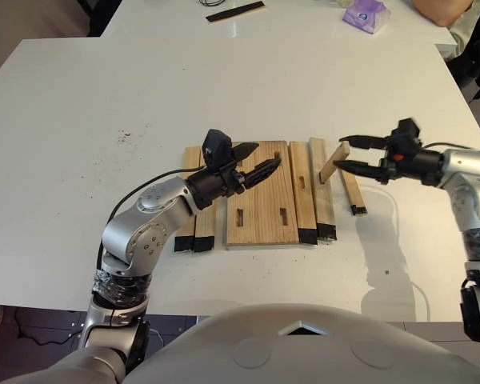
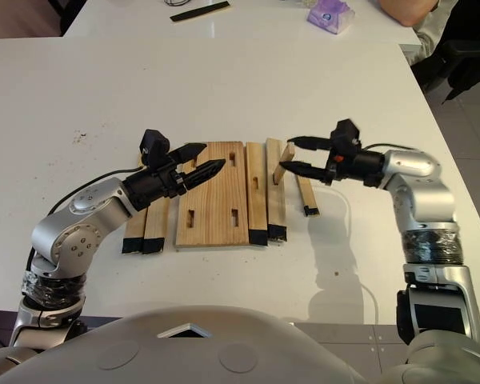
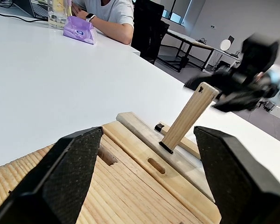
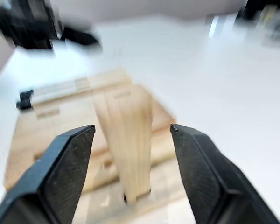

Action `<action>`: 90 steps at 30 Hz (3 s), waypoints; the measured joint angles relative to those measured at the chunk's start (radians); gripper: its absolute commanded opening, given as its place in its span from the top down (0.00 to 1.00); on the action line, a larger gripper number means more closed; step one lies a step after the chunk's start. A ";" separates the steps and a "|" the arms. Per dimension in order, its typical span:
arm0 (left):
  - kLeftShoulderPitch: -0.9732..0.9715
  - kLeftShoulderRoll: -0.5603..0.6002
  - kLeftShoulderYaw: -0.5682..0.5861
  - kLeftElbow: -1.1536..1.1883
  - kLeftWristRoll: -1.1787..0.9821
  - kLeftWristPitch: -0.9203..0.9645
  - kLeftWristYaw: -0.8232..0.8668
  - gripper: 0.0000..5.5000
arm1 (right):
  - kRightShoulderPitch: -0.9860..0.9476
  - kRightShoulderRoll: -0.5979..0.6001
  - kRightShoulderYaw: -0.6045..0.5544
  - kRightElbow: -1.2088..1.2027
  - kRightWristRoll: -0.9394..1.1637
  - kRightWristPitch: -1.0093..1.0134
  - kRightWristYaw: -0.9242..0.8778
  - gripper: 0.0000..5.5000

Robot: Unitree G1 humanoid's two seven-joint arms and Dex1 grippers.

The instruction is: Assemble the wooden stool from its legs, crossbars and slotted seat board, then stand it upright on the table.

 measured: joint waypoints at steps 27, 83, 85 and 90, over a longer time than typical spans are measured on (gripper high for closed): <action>-0.033 -0.009 0.005 0.125 0.113 0.001 0.010 0.34 | -0.070 0.236 0.026 0.004 0.042 -0.004 -0.247 0.46; 0.146 -0.005 -0.011 0.146 0.252 -0.097 0.001 0.34 | 0.572 0.127 -0.024 -0.608 -0.169 0.230 -0.733 0.27; 0.151 -0.008 -0.014 0.144 0.253 -0.098 0.002 0.34 | 0.607 0.180 -0.014 -0.668 -0.172 0.300 -0.824 0.27; 0.151 -0.009 -0.027 0.142 0.272 -0.101 0.002 0.34 | 0.618 0.274 0.070 -0.771 -0.197 0.370 -0.938 0.27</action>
